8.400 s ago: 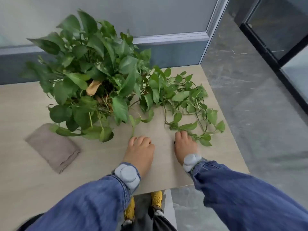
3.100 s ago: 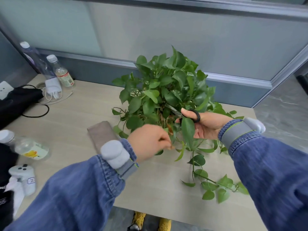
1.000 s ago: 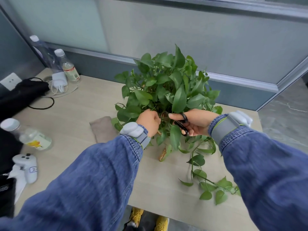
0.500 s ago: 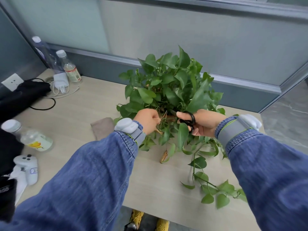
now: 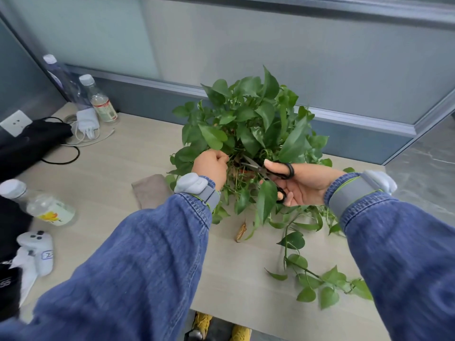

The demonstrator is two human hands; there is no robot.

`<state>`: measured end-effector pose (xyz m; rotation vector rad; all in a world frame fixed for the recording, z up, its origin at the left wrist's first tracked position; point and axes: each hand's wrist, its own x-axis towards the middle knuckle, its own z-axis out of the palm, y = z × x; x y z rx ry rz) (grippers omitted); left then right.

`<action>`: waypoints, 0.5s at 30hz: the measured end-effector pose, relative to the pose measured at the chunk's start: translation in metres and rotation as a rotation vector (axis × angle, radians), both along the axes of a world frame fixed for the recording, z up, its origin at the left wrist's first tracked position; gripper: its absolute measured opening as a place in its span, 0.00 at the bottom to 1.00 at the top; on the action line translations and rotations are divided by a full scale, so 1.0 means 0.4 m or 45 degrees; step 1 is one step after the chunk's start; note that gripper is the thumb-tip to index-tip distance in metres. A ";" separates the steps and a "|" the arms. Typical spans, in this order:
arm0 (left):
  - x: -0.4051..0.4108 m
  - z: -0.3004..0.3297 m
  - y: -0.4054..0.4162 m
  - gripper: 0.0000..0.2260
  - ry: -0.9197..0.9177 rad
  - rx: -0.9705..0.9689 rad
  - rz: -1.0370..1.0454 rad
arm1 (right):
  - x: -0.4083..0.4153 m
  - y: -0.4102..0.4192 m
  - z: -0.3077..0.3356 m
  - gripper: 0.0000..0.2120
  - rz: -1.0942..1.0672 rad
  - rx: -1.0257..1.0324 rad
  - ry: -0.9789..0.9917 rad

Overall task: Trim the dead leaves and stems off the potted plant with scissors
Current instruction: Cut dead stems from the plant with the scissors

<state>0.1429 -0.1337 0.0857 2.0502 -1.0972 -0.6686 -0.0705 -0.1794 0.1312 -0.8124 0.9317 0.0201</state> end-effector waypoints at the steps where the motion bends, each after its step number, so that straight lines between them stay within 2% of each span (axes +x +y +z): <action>1: -0.001 -0.004 -0.002 0.08 -0.013 -0.009 0.007 | 0.000 0.001 0.001 0.13 0.014 -0.001 0.007; 7: -0.026 -0.026 -0.029 0.10 -0.138 -0.030 0.024 | 0.008 -0.014 0.015 0.15 0.062 -0.011 0.072; 12: -0.054 -0.026 -0.056 0.12 -0.184 0.020 0.096 | 0.021 -0.021 0.018 0.16 0.050 -0.047 0.020; 15: -0.060 -0.024 -0.063 0.09 -0.223 0.050 0.121 | 0.022 -0.022 0.015 0.18 0.007 -0.052 -0.025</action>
